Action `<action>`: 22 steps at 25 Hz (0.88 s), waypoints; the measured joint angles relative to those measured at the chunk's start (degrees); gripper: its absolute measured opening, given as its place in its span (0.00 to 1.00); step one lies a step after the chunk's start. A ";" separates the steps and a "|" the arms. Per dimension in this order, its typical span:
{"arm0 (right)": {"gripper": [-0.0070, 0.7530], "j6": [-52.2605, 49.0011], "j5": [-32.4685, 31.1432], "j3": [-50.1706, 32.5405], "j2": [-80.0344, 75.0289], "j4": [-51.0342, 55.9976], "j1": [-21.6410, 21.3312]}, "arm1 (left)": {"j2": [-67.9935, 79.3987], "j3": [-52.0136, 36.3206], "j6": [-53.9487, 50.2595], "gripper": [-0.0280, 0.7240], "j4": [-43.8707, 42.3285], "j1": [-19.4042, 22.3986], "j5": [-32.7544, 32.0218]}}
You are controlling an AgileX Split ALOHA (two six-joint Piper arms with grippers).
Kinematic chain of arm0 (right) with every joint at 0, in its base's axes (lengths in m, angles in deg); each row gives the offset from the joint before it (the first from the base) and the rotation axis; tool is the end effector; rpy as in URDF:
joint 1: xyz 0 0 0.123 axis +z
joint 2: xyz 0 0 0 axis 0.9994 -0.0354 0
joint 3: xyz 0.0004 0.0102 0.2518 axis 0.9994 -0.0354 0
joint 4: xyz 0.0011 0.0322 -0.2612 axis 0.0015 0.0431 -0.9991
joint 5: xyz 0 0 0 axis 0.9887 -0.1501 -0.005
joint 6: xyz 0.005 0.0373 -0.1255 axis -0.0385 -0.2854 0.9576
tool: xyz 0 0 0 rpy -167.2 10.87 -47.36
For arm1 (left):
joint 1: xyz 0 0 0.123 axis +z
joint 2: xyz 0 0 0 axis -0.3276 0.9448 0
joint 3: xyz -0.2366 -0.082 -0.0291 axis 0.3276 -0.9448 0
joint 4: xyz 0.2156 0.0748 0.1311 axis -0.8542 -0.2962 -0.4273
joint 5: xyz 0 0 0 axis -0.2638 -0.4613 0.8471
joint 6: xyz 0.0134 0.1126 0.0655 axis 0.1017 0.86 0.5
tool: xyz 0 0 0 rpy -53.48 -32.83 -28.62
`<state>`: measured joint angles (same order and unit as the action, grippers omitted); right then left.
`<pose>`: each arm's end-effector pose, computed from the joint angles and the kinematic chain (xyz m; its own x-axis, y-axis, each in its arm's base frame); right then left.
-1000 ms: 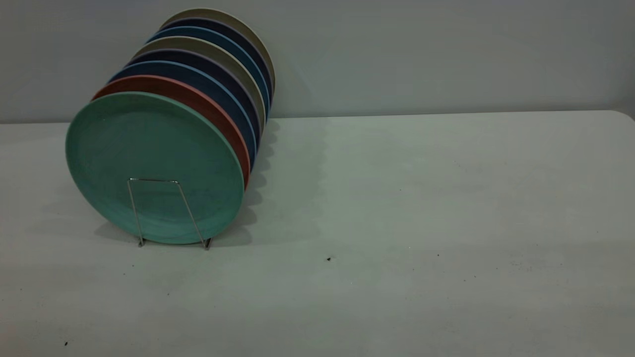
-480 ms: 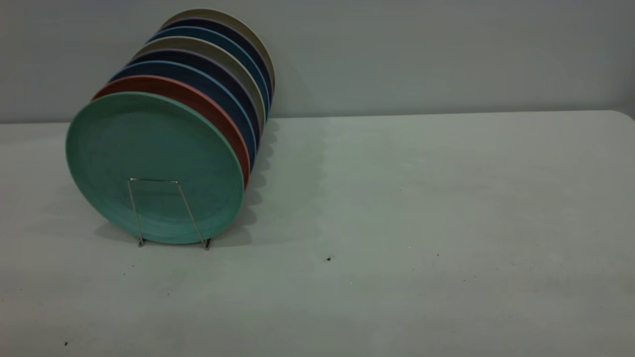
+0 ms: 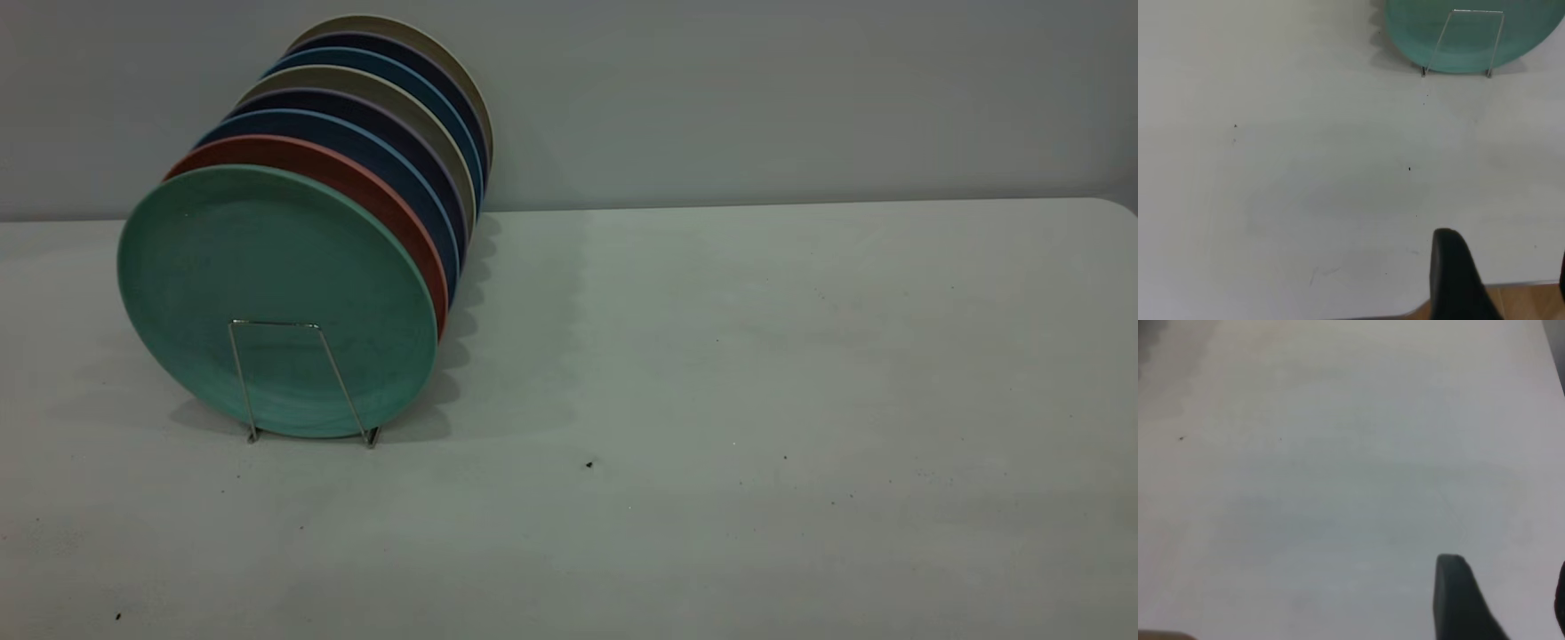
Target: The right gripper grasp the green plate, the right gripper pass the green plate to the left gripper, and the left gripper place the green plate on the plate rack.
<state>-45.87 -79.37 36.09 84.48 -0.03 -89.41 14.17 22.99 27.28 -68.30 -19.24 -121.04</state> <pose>0.0697 0.0119 0.2490 -0.5265 -0.0118 -0.8501 -0.0766 0.9965 0.0336 0.0681 -0.0026 0.2538 -0.5098 0.0007 -0.8603 0.0188 0.9998 -0.0103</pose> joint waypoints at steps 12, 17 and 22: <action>0.49 3.84 0.00 0.00 0.00 -0.32 2.24 | 0.00 0.00 0.00 0.58 0.00 0.00 0.00; 0.49 3.84 0.00 0.00 0.00 -0.32 4.27 | 0.00 0.00 0.00 0.58 0.00 0.00 0.00; 0.49 3.84 0.00 0.00 0.00 -0.32 4.27 | 0.00 0.00 0.00 0.58 0.00 0.00 0.00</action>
<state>-42.03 -79.37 36.09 84.48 -0.35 -85.14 14.17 22.99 27.28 -68.30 -19.24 -121.04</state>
